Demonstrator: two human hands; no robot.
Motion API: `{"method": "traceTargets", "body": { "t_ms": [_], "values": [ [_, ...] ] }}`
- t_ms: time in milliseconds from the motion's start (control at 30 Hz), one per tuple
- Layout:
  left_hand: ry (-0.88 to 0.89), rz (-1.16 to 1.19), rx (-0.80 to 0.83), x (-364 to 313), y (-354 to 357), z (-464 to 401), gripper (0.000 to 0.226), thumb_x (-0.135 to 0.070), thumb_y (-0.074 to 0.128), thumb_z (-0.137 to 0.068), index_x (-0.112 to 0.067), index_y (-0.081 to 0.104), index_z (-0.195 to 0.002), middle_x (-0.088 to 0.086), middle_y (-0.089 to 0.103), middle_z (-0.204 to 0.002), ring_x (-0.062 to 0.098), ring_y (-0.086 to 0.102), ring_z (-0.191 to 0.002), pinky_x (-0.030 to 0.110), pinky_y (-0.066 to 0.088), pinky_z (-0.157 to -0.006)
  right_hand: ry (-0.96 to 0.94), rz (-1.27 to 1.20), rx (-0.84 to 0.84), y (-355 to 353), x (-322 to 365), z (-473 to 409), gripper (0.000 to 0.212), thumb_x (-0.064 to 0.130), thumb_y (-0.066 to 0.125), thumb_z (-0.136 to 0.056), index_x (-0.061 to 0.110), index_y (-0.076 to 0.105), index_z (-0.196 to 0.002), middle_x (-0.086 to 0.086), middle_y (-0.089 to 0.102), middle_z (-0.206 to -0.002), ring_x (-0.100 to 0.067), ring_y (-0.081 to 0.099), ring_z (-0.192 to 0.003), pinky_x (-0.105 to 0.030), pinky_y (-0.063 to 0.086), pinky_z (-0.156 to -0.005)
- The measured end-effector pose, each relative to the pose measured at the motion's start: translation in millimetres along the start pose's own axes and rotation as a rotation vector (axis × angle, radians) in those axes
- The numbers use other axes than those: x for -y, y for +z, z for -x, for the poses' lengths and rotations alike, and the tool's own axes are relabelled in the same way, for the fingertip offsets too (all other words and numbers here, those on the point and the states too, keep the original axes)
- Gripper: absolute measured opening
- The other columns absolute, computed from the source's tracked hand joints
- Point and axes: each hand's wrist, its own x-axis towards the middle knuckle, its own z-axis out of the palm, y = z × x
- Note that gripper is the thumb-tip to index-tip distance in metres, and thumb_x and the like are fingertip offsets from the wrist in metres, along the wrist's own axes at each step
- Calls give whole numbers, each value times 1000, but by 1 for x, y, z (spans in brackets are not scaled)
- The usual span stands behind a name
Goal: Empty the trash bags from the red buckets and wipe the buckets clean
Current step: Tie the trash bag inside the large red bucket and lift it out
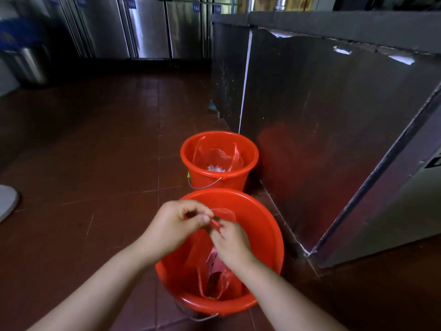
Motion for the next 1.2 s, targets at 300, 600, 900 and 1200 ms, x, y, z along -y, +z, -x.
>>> {"method": "traceTargets", "body": {
  "t_ms": [300,600,900,1200],
  "values": [
    [64,-203,110,30,24,-9,21,-4,72,-78,-24,69,-84,-13,63,-83,1,58,-82,14,42,-76,186,-550,112,-15,-7,1,37,28,41,-101,22,57,-69,11,56,-64,3,45,-52,-12,38,-53],
    [-66,38,76,41,37,26,34,-2,82,-65,-31,65,-59,-12,62,-63,1,57,-63,13,41,-63,242,-840,79,-24,-16,0,18,-8,67,-78,8,62,-73,-10,67,-68,-13,60,-55,-22,49,-61],
    [-361,204,239,42,47,-10,27,-17,45,-99,-16,65,-82,-10,63,-71,-6,55,-65,19,43,-71,-413,88,-56,-38,-28,-7,22,0,67,-68,20,61,-67,8,65,-68,-7,58,-65,-29,46,-66],
    [-756,657,195,51,68,-11,31,-39,70,-75,-8,72,-77,16,67,-72,23,60,-60,27,48,-60,-529,232,-340,-20,-50,-2,24,14,73,-73,17,50,-72,1,65,-80,-19,61,-75,-31,44,-72]
  ]
}}
